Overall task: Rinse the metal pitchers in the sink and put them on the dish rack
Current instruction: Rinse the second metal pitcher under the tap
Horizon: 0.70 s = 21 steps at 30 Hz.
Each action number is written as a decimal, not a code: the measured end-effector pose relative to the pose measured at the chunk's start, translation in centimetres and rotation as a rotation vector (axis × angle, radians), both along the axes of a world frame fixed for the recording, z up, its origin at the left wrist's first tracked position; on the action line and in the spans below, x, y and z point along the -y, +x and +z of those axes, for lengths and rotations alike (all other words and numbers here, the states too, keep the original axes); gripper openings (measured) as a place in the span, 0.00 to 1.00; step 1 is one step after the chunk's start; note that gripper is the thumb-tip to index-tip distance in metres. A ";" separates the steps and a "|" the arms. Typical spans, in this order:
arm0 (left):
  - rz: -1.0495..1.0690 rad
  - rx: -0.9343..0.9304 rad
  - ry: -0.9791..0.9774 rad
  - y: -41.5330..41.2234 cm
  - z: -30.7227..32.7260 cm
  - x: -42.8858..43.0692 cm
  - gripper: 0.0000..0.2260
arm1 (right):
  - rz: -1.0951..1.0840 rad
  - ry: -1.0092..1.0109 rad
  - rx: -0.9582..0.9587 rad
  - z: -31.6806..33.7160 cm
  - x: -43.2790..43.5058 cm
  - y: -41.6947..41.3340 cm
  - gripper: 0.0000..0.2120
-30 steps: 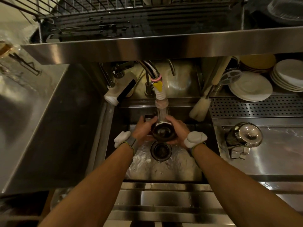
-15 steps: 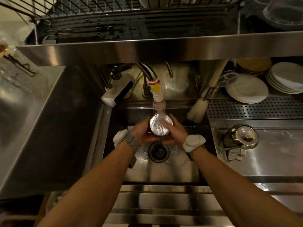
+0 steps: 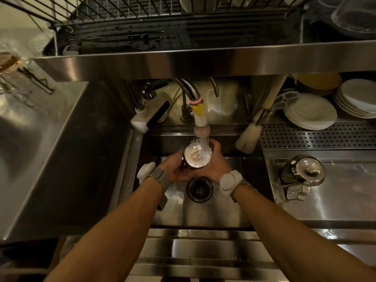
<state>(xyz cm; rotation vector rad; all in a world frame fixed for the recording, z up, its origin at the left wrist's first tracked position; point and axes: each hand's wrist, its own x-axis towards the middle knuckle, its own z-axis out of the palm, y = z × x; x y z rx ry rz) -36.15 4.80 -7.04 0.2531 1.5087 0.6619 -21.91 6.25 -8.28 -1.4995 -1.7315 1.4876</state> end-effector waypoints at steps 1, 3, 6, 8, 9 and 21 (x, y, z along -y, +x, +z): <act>-0.050 -0.041 -0.013 0.0 0.0 0.1 0.20 | 0.004 0.010 0.017 0.0 0.1 0.1 0.58; -0.149 -0.106 -0.032 -0.1 -0.2 0.3 0.23 | -0.017 0.043 0.064 0.1 0.3 0.3 0.56; -0.241 -0.150 -0.077 -0.6 -0.4 0.4 0.30 | -0.039 0.107 0.136 0.6 0.3 0.2 0.50; -0.277 -0.186 -0.098 -1.0 -0.4 0.5 0.33 | -0.022 0.147 0.205 0.7 0.3 0.2 0.49; -0.295 -0.201 -0.104 -1.2 -0.2 0.5 0.33 | -0.018 0.161 0.235 0.6 0.3 0.2 0.48; -0.269 -0.756 0.061 -3.3 -2.4 0.3 0.30 | -0.090 0.036 0.219 0.1 0.5 0.4 0.52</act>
